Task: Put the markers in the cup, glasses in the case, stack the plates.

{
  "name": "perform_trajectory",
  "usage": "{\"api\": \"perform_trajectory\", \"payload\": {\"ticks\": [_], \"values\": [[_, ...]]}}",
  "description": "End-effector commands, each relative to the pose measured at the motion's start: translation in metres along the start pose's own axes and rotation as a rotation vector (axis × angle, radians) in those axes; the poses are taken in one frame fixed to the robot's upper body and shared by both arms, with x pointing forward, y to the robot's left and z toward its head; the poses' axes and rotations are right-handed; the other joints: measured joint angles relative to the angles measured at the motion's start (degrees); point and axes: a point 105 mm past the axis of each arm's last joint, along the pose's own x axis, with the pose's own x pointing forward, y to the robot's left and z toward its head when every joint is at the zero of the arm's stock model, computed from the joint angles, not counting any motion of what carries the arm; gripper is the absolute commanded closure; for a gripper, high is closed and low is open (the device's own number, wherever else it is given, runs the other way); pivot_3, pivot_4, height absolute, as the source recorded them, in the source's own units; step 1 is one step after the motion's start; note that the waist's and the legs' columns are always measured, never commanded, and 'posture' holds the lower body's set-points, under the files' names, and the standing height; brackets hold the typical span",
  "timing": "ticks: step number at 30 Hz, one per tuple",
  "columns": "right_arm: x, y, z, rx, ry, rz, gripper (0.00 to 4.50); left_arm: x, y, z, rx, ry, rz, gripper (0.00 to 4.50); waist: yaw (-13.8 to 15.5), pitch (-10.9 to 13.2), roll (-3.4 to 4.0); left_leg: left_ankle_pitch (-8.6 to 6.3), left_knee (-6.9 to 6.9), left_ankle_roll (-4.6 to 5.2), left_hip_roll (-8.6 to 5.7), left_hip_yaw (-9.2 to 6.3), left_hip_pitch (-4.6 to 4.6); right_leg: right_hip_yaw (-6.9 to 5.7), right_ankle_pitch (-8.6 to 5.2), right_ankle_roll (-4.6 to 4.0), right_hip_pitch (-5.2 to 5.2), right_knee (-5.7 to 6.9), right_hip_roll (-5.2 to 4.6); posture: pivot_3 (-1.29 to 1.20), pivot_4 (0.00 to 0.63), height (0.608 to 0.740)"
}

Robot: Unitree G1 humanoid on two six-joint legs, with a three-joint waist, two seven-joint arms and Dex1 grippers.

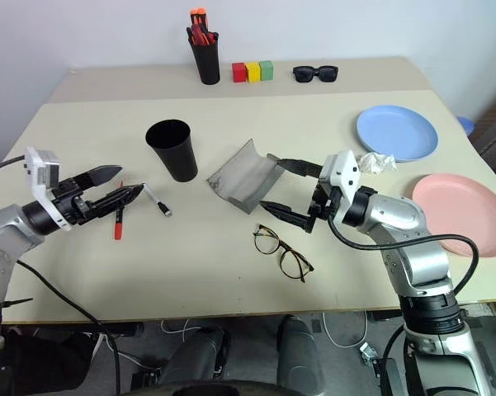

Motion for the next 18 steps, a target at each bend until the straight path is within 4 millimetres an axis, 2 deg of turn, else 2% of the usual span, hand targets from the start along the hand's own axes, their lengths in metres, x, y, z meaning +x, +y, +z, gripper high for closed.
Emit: {"api": "perform_trajectory", "payload": {"ticks": [1, 3, 7, 9, 13, 18], "values": [[0.01, -0.003, 0.019, -0.051, -0.042, -0.012, 0.16, -0.011, 0.028, 0.0, 0.072, 0.017, 0.249, 0.0, -0.07, 0.0, 0.01, 0.0, 0.0, 0.0, 0.0, 0.01, 0.0, 0.0, 0.0, 0.0, -0.01, 0.0, 0.0, 0.0, 0.15, 0.74], [0.015, -0.003, 0.019, -0.037, -0.046, -0.014, 0.16, -0.016, 0.033, -0.008, 0.03, 0.058, 0.346, 0.0, -0.21, 0.0, 0.0, 0.0, -0.03, 0.0, 0.01, 0.03, 0.03, 0.02, 0.0, 0.0, -0.02, 0.01, 0.02, 0.0, 0.15, 0.74], [0.021, -0.003, 0.019, -0.015, -0.066, -0.014, 0.16, -0.02, 0.022, -0.026, -0.051, 0.193, 0.452, 0.0, -0.07, 0.0, -0.02, -0.01, -0.11, -0.02, 0.01, 0.03, 0.01, 0.09, 0.0, 0.0, -0.09, -0.01, 0.02, 0.0, 0.15, 0.74], [0.023, -0.002, 0.017, -0.024, -0.066, -0.015, 0.16, -0.026, 0.027, -0.03, -0.084, 0.249, 0.554, 0.0, 0.0, 0.0, -0.02, -0.01, -0.11, -0.03, 0.0, 0.03, -0.01, 0.1, 0.01, 0.0, -0.1, -0.02, 0.02, 0.0, 0.15, 0.74], [0.023, -0.002, 0.013, -0.023, -0.064, -0.011, 0.16, -0.026, 0.039, -0.032, -0.206, 0.267, 0.685, 0.0, 0.11, -0.02, -0.06, 0.03, -0.1, -0.1, -0.02, 0.03, 0.03, 0.1, 0.01, 0.0, -0.09, 0.07, 0.04, 0.0, 0.15, 0.74], [0.026, -0.003, 0.012, -0.028, -0.068, -0.014, 0.16, -0.023, 0.05, -0.03, -0.286, 0.306, 0.753, 0.0, -0.17, -0.03, -0.07, 0.05, -0.1, -0.15, -0.03, 0.03, 0.05, 0.09, 0.02, -0.01, -0.1, 0.12, 0.07, 0.0, 0.15, 0.74]]}}
